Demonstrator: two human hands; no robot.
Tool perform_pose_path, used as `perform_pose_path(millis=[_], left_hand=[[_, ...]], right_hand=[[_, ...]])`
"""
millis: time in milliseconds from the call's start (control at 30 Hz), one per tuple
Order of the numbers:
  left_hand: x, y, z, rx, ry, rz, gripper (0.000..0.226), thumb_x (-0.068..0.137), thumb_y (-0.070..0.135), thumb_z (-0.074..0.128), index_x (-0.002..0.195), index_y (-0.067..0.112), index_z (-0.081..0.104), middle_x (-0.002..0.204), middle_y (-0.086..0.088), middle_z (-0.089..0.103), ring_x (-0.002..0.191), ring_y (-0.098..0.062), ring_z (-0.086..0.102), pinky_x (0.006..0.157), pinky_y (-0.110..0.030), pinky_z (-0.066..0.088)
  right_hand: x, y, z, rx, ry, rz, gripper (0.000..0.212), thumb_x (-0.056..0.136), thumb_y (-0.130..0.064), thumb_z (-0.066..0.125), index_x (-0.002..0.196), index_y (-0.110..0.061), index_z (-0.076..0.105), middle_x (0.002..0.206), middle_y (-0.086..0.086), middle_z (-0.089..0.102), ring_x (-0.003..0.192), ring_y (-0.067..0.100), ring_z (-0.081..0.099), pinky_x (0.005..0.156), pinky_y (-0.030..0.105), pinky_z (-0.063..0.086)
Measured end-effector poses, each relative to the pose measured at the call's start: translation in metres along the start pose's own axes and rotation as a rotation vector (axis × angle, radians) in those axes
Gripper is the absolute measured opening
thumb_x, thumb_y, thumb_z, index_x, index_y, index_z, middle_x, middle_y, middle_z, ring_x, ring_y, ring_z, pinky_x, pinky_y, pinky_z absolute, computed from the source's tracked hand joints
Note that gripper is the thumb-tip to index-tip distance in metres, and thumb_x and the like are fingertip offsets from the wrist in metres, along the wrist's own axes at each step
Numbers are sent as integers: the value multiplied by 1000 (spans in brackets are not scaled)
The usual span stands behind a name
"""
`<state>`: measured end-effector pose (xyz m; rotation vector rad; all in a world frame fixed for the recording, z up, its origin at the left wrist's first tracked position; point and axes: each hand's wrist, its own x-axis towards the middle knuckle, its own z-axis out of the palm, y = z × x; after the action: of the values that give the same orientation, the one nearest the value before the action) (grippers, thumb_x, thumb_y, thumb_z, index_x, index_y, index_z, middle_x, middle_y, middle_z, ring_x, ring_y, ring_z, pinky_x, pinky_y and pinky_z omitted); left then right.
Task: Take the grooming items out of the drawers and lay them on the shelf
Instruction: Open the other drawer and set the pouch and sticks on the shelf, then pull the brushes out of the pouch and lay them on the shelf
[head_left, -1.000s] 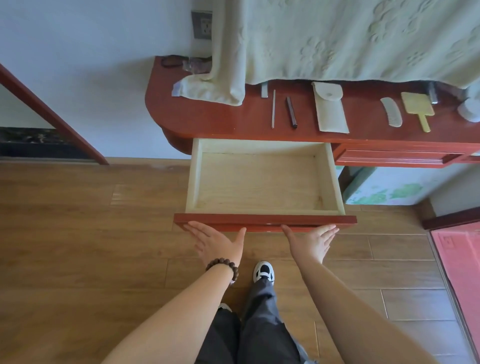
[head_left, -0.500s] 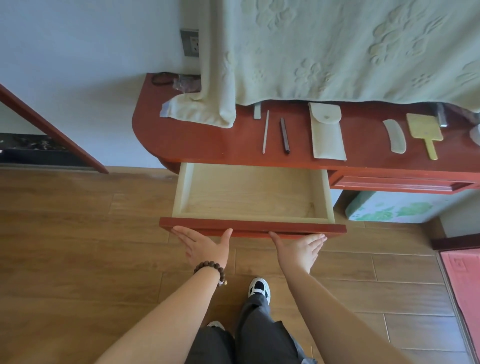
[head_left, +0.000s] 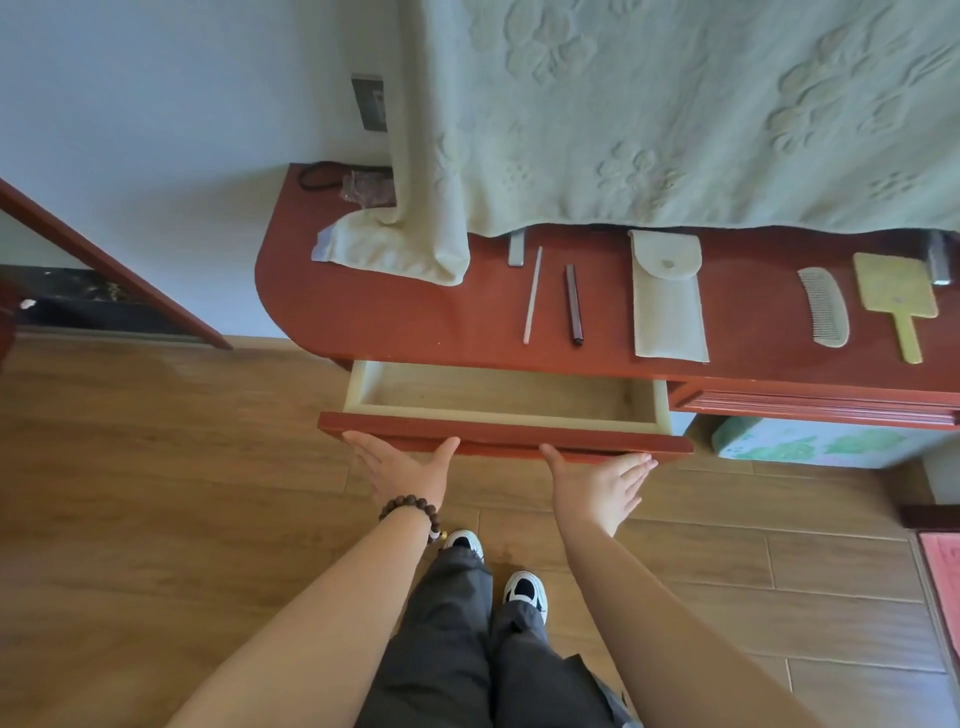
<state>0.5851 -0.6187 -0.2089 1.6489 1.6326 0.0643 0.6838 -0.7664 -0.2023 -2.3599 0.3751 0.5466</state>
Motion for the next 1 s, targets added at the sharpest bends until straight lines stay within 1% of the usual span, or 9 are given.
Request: perform_pose_path(millis=[133, 333, 400, 500, 633, 767, 833, 900, 1000], left_hand=[[15, 19, 2, 23, -15, 14, 138, 65, 69, 69, 144, 13, -30, 161, -11, -1, 146, -32, 18, 111, -52, 33], [39, 39, 1, 48, -47, 78, 132, 71, 65, 67, 145, 11, -28, 161, -13, 3, 146, -32, 16, 115, -51, 27], [45, 43, 1, 59, -58, 97, 131, 72, 64, 68, 145, 10, -26, 161, -14, 6, 146, -32, 18, 115, -49, 28], [52, 48, 0, 43, -58, 140, 128, 74, 57, 71, 147, 7, -21, 159, -16, 10, 145, -32, 21, 115, -45, 30], [57, 55, -2, 25, -65, 166, 122, 78, 48, 72, 149, 3, -16, 160, -16, 6, 146, -29, 17, 114, -38, 25], [52, 60, -6, 48, -64, 142, 115, 81, 41, 71, 149, 3, -14, 159, -18, 10, 142, -32, 28, 111, -39, 31], [50, 62, -8, 87, -74, 121, 107, 84, 37, 69, 151, 3, -6, 158, -19, 13, 140, -34, 32, 109, -42, 36], [43, 64, -10, 165, -127, 127, 89, 88, 36, 65, 150, 1, 11, 155, -20, 21, 138, -35, 35, 108, -44, 39], [22, 67, -6, 259, -263, 249, 63, 93, 35, 57, 143, 4, 34, 147, -15, 39, 131, -30, 44, 102, -41, 43]], right_hand=[[19, -20, 0, -3, 13, 3, 130, 67, -66, 67, 147, 0, -12, 159, 12, -8, 147, 21, -6, 119, 42, 2], [44, -41, 3, -17, -25, -79, 120, 76, -61, 62, 147, 2, -12, 159, 16, -9, 147, 26, -4, 120, 41, 4], [51, -45, 3, -17, -38, -103, 118, 78, -58, 63, 147, 1, -12, 159, 16, -10, 147, 27, -3, 120, 42, 7], [60, -49, 2, -25, -57, -131, 112, 82, -50, 65, 147, -1, -12, 159, 13, -11, 147, 27, 0, 119, 43, 11], [67, -52, -1, -59, -92, -142, 108, 84, -45, 64, 148, -2, -13, 159, 10, -13, 147, 27, 4, 118, 45, 16], [67, -50, -5, -73, -102, -157, 105, 86, -43, 63, 148, -3, -11, 159, 10, -11, 147, 26, 4, 118, 44, 17], [65, -48, -11, -85, -102, -171, 99, 88, -41, 62, 149, -5, -8, 160, 8, -7, 148, 23, 2, 118, 44, 16], [59, -48, -19, -105, -109, -190, 90, 91, -38, 58, 151, -7, -1, 161, 6, 0, 148, 20, 3, 119, 40, 15], [48, -50, -29, -80, -137, -212, 69, 93, -34, 54, 149, -9, 21, 157, 5, 22, 144, 22, 21, 114, 37, 24]])
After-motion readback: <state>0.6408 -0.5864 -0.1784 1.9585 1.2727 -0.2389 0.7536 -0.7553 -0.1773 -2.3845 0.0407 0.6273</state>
